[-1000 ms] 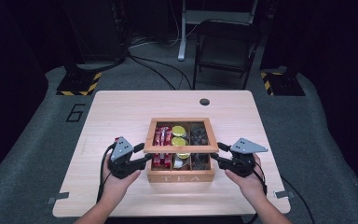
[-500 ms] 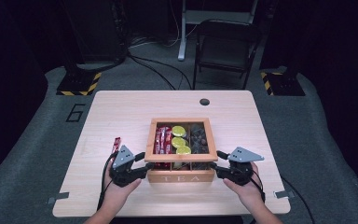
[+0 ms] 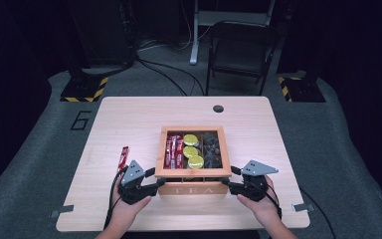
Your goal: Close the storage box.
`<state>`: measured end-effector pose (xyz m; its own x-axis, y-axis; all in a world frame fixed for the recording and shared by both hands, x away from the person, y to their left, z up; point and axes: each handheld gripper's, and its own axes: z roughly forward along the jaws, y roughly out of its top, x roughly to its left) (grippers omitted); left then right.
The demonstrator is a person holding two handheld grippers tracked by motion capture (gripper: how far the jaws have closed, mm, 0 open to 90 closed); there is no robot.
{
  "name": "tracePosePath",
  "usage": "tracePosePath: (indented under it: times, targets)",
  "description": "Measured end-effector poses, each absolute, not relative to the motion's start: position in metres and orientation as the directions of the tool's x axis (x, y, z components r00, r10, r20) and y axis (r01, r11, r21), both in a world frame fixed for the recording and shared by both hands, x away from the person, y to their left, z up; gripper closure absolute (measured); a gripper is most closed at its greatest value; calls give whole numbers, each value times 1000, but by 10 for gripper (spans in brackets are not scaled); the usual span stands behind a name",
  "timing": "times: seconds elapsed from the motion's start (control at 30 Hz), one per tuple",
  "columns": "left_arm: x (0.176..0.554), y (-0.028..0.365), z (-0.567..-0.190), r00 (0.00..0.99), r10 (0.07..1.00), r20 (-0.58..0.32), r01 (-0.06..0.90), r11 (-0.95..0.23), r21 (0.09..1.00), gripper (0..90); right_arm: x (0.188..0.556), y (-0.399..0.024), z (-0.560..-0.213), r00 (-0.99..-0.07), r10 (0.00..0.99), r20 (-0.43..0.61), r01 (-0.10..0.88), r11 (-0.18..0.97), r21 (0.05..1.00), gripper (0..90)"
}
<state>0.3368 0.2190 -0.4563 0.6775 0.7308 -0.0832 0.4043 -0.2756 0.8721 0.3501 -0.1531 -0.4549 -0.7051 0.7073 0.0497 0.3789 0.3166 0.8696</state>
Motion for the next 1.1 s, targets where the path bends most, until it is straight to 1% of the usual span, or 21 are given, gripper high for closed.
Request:
tracePosePath:
  times: [0.23,0.47,0.57,0.63,0.67,0.7,0.73,0.87,0.9,0.97,1.03,1.1]
  targets:
    - [336,219,-458,676,732,-89,406,-269,873,475,347,-152,-455,-705,709,25,370,337,866,456]
    - [335,216,-461,673,734,-92,423,-280,862,440,347,-150,-458,-702,711,38,389,338,857,407]
    - [335,215,-462,671,736,-87,429,-290,855,385,346,-150,-458,-703,711,15,379,356,854,377]
    - [335,214,-463,672,739,-53,417,-319,851,369,344,-147,-458,-699,715,-8,373,374,849,363]
    - [336,213,-463,674,736,-54,419,-321,849,357,344,-146,-458,-705,709,-29,362,394,845,360]
    - [336,212,-464,676,733,-73,424,-306,852,344,344,-146,-458,-704,710,-34,361,397,844,360]
    - [336,213,-464,677,731,-82,424,-297,856,310,343,-145,-459,-701,712,-39,366,406,837,359]
    - [336,217,-462,677,732,-74,425,-307,851,283,344,-141,-464,-724,683,-93,360,491,793,345]
    - [336,217,-463,675,734,-79,433,-307,847,281,343,-143,-462,-739,668,-88,346,488,801,378]
    - [337,218,-464,666,742,-82,436,-298,849,279,343,-145,-457,-750,660,-50,339,447,828,367]
    - [338,219,-464,658,747,-98,444,-279,851,276,344,-148,-454,-757,652,-31,335,429,839,366]
    - [338,219,-464,658,747,-95,443,-281,851,275,345,-150,-455,-754,656,-11,351,418,838,362]
